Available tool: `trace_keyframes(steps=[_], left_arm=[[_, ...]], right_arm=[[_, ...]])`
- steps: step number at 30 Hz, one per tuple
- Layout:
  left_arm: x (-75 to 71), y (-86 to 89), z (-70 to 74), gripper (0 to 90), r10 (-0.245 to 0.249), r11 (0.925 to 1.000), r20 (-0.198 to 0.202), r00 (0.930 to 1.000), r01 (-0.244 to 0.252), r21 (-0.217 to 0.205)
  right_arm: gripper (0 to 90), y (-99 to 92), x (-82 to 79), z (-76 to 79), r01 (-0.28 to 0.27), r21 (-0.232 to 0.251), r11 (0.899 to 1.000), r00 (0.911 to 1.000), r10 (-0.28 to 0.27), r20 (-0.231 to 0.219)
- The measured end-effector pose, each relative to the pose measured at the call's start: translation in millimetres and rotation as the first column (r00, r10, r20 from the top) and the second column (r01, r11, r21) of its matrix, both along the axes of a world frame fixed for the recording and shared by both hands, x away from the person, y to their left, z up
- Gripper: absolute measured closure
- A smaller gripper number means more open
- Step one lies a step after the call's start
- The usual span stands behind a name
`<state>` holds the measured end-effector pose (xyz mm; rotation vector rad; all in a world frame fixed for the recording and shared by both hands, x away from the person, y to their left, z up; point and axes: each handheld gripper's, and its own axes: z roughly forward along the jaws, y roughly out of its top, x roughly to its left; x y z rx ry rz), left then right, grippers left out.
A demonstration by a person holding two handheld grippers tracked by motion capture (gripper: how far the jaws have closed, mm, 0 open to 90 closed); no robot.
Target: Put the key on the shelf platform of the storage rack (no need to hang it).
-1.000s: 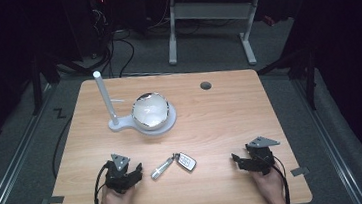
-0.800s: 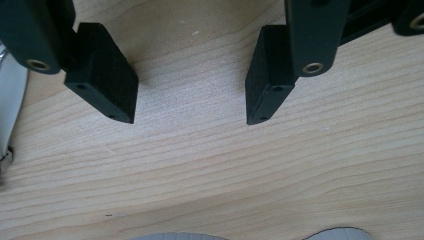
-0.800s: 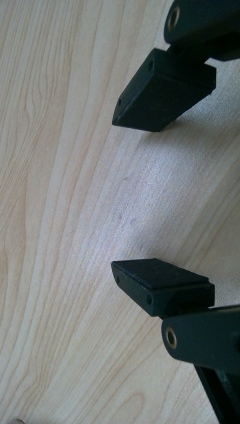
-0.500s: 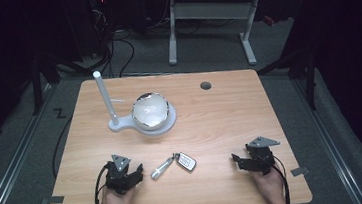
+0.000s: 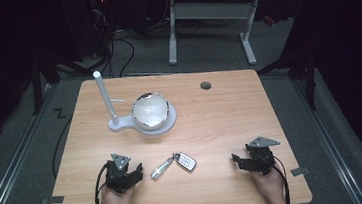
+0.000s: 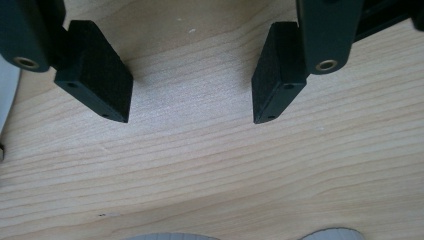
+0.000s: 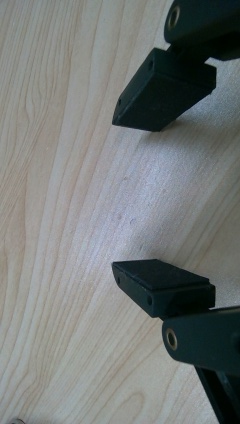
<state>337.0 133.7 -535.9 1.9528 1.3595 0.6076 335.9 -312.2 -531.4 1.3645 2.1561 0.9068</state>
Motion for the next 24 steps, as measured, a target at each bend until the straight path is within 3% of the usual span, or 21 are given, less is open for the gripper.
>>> trace_keyframes(steps=[10,16,24], left_arm=[[-7.3,-0.3,9.5,33.0,-0.05,0.9962,0.024,0.9985,0.051,-0.07],[-12.9,-6.9,17.7,32.9,-0.091,0.9923,0.041,0.995,0.094,-0.08],[-13.2,-24.4,20.4,32.9,-0.168,0.9835,0.026,0.9854,0.17,-0.062]], right_arm=[[29.3,0.0,0.0,0.0,0.0,0.0,1.0,1.0,0.0,0.0],[29.4,0.1,0.0,0.0,0.0,-0.001,1.0,1.0,0.0,0.0],[29.4,0.1,0.0,0.0,0.0,-0.001,1.0,1.0,0.0,0.0]])
